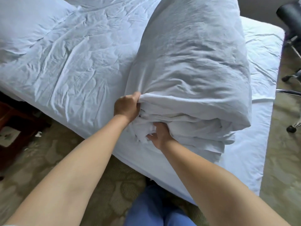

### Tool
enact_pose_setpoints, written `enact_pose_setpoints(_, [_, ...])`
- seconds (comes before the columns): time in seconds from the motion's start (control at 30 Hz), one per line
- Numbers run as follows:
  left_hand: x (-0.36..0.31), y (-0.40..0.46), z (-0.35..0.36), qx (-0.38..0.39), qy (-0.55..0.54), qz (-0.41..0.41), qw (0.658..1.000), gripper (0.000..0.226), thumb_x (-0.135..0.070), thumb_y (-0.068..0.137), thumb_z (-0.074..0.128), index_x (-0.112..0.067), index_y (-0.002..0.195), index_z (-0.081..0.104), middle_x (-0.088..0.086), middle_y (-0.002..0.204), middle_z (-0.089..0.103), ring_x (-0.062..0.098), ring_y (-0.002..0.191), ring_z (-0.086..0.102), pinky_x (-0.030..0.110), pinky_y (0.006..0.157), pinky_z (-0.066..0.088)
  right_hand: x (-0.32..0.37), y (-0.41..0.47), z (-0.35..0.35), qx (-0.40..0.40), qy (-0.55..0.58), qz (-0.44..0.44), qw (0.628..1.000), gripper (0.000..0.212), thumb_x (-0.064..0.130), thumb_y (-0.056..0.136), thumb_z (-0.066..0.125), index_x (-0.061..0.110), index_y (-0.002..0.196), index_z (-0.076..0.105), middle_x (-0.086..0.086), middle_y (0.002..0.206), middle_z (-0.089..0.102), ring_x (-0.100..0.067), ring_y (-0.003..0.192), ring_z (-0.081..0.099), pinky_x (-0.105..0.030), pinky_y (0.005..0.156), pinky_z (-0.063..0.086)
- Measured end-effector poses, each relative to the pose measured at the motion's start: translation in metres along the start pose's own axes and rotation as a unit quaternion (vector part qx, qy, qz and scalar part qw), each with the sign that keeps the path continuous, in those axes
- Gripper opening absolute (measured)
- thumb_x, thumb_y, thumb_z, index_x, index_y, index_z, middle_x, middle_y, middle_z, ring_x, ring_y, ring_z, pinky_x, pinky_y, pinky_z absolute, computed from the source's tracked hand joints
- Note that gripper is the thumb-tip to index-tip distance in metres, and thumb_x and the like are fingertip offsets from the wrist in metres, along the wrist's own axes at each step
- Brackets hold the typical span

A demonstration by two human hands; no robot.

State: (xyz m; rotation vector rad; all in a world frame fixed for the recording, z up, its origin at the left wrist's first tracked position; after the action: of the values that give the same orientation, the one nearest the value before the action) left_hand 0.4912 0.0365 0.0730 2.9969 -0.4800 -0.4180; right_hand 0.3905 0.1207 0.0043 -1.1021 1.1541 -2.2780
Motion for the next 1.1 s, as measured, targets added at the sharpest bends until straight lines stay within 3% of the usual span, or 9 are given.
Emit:
enact_pose_setpoints(0.17, [-0.017, 0.005, -0.038, -0.129, -0.046, 0.08, 0.987, 0.034, -0.023, 0.073, 0.039, -0.008, 0.081, 0.068, 0.015, 0.058, 0.063, 0.036, 0.048, 0.059, 0.028, 0.045, 0.039, 0.072, 0.002, 0.049, 0.061, 0.148, -0.079, 0.984, 0.036, 0.018, 0.101, 0.037, 0.01, 0.136, 0.045, -0.012, 0.135, 0.051, -0.023, 0.114, 0.053, -0.018, 0.069, 0.052])
enact_pose_setpoints(0.27, [-0.032, 0.009, -0.045, -0.186, -0.043, 0.157, 0.969, 0.029, -0.018, 0.071, 0.043, -0.011, 0.076, 0.07, 0.008, 0.05, 0.059, 0.03, 0.04, 0.056, 0.023, 0.04, 0.037, 0.085, 0.001, 0.043, 0.045, 0.188, -0.076, 0.978, 0.016, 0.016, 0.102, 0.035, 0.015, 0.103, 0.051, -0.003, 0.094, 0.055, -0.011, 0.08, 0.051, -0.023, 0.065, 0.048])
enact_pose_setpoints(0.4, [-0.039, 0.016, -0.003, 0.099, 0.09, 0.127, 0.983, 0.019, -0.013, 0.085, 0.047, -0.012, 0.097, 0.062, 0.012, 0.091, 0.068, 0.035, 0.084, 0.063, 0.03, 0.058, 0.031, 0.048, 0.005, 0.005, 0.027, 0.017, -0.073, 0.997, 0.02, 0.01, 0.101, 0.036, 0.015, 0.111, 0.053, -0.005, 0.1, 0.056, -0.011, 0.083, 0.055, -0.025, 0.078, 0.05])
enact_pose_setpoints(0.5, [-0.031, 0.011, 0.0, 0.092, 0.051, 0.134, 0.985, 0.019, -0.011, 0.076, 0.045, -0.005, 0.084, 0.061, 0.018, 0.087, 0.065, 0.04, 0.083, 0.061, 0.037, 0.061, 0.039, 0.031, -0.001, -0.011, -0.013, -0.2, -0.079, 0.977, 0.035, 0.016, 0.1, 0.042, 0.006, 0.132, 0.048, -0.012, 0.128, 0.054, -0.023, 0.105, 0.056, -0.034, 0.096, 0.045])
enact_pose_setpoints(0.6, [-0.028, 0.008, -0.006, 0.057, 0.036, 0.122, 0.99, 0.025, -0.009, 0.073, 0.054, -0.007, 0.096, 0.062, 0.016, 0.121, 0.053, 0.037, 0.111, 0.049, 0.042, 0.078, 0.045, 0.027, -0.009, -0.026, -0.081, -0.503, -0.067, 0.858, 0.054, 0.04, 0.099, 0.04, 0.016, 0.146, 0.029, -0.004, 0.148, 0.036, -0.029, 0.135, 0.036, -0.036, 0.112, 0.027])
enact_pose_setpoints(0.7, [-0.041, 0.001, -0.016, 0.137, -0.015, 0.092, 0.986, 0.06, -0.005, 0.075, 0.056, -0.017, 0.132, 0.042, 0.003, 0.153, 0.02, 0.026, 0.139, 0.019, 0.041, 0.103, 0.032, 0.039, -0.03, -0.04, -0.137, -0.693, -0.091, 0.702, 0.049, 0.031, 0.101, 0.032, 0.017, 0.148, 0.028, -0.01, 0.146, 0.041, -0.03, 0.132, 0.038, -0.035, 0.106, 0.031])
enact_pose_setpoints(0.77, [-0.056, -0.006, -0.019, 0.149, -0.037, 0.103, 0.983, 0.082, -0.006, 0.075, 0.055, -0.03, 0.147, 0.021, -0.005, 0.158, 0.007, 0.023, 0.144, 0.008, 0.045, 0.114, 0.022, 0.053, -0.05, -0.05, -0.171, -0.741, -0.119, 0.638, 0.036, 0.021, 0.1, 0.035, 0.012, 0.132, 0.048, -0.01, 0.137, 0.049, -0.029, 0.127, 0.044, -0.032, 0.098, 0.036])
enact_pose_setpoints(0.87, [-0.08, -0.016, -0.016, 0.18, 0.009, 0.118, 0.976, 0.101, -0.014, 0.076, 0.059, -0.044, 0.148, -0.006, -0.011, 0.159, -0.006, 0.024, 0.147, -0.002, 0.048, 0.118, 0.01, 0.082, -0.074, -0.073, -0.222, -0.782, -0.195, 0.548, 0.033, 0.015, 0.099, 0.037, 0.015, 0.131, 0.048, -0.01, 0.144, 0.042, -0.03, 0.132, 0.039, -0.034, 0.101, 0.037])
enact_pose_setpoints(1.1, [-0.113, -0.032, -0.02, 0.189, 0.06, 0.108, 0.974, 0.107, -0.03, 0.076, 0.069, -0.04, 0.149, -0.008, -0.01, 0.159, -0.01, 0.024, 0.147, -0.004, 0.05, 0.118, 0.01, 0.099, -0.088, -0.116, -0.208, -0.898, -0.23, 0.312, 0.033, 0.009, 0.095, 0.05, 0.009, 0.128, 0.053, -0.01, 0.132, 0.053, -0.028, 0.124, 0.048, -0.033, 0.1, 0.04])
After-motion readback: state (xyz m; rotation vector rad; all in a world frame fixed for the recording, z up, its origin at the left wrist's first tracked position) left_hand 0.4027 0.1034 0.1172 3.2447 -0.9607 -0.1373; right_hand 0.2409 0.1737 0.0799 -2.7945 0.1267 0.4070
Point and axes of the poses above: each hand's wrist, its own y-axis towards the middle knuckle, its own z-axis out of the palm, x = y × z, the point moved 3 cm from there along y, towards the middle knuckle
